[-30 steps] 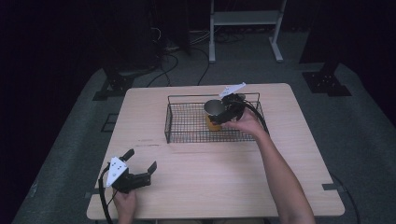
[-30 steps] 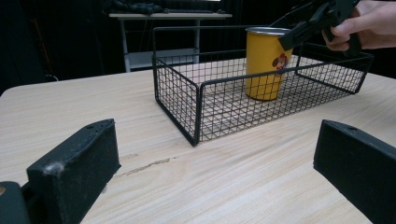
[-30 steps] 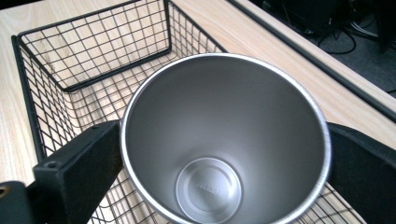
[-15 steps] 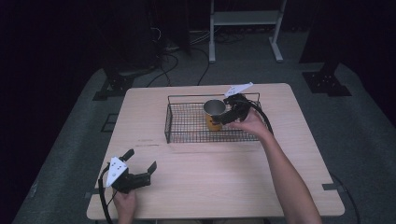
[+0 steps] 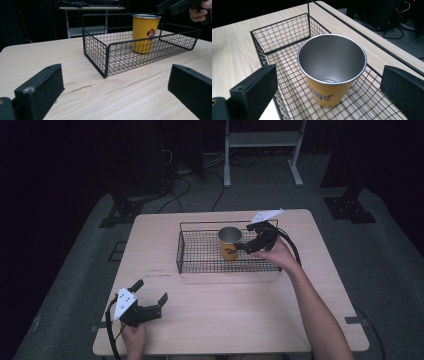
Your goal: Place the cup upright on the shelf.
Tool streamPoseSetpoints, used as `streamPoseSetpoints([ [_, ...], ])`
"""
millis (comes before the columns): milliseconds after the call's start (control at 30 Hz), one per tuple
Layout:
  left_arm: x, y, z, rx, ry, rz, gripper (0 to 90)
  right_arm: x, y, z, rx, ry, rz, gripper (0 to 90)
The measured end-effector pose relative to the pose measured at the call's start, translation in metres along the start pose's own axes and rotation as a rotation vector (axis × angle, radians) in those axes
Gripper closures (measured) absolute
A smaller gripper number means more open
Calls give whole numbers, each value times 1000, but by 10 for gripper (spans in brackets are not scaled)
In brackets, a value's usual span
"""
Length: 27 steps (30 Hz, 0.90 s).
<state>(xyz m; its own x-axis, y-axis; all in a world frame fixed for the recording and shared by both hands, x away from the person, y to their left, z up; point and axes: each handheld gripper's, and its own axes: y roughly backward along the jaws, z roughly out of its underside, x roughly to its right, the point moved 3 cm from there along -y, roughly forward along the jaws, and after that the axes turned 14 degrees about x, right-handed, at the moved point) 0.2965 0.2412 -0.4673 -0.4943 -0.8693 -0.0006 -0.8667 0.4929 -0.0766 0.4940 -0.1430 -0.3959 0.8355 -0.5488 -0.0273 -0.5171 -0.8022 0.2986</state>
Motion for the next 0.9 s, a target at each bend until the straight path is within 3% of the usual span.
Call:
streamPoseSetpoints([
  [267,-1,0,0,-1,3,-5,0,-6,18,-5,39,7,-16,7],
  [467,0,0,0,-8,-7,-10,0,-9,29,1,33,-15,-43,7],
  [600,1,-1,0,-10,-13,-6,0,-14,39,4,65,-17,-36,7],
  [667,2,0,0,-8,-12,-3,0,-15,41,7,42,-30,-49,7],
  [900,2,-1,0,-5,-13,1,0,-23,56,9,55,-17,-38,7],
])
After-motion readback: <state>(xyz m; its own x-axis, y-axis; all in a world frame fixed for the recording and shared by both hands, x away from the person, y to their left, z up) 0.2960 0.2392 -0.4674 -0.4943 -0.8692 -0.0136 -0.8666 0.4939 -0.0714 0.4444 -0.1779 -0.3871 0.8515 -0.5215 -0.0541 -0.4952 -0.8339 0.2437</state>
